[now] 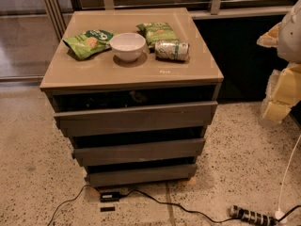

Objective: Open bottom drawer

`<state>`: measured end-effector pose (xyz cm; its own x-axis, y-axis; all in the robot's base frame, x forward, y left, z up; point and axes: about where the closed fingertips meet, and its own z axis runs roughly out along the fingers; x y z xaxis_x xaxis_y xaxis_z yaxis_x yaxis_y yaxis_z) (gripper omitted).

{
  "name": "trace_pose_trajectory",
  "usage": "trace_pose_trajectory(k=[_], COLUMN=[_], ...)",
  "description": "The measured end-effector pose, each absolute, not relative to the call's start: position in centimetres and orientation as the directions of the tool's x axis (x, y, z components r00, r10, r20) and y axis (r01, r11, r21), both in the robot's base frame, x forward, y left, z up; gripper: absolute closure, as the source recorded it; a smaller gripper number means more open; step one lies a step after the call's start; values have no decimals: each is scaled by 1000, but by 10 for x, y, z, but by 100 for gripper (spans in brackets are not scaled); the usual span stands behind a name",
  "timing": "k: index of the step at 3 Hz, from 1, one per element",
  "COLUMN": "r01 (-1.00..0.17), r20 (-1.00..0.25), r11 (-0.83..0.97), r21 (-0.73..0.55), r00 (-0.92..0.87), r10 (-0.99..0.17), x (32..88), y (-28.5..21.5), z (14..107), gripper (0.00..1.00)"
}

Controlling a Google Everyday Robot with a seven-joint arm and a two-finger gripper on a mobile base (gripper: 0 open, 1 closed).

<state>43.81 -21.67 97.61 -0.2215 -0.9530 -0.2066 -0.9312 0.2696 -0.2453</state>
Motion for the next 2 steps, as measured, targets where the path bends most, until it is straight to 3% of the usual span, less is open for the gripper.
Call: trace_pose_trajectory(k=[2], r01=[-934], r20=[-234], r11=[292], r21=[-207], r00=[-243], r10=[-941], x=[433], y=[-212], z=[962], gripper=[0])
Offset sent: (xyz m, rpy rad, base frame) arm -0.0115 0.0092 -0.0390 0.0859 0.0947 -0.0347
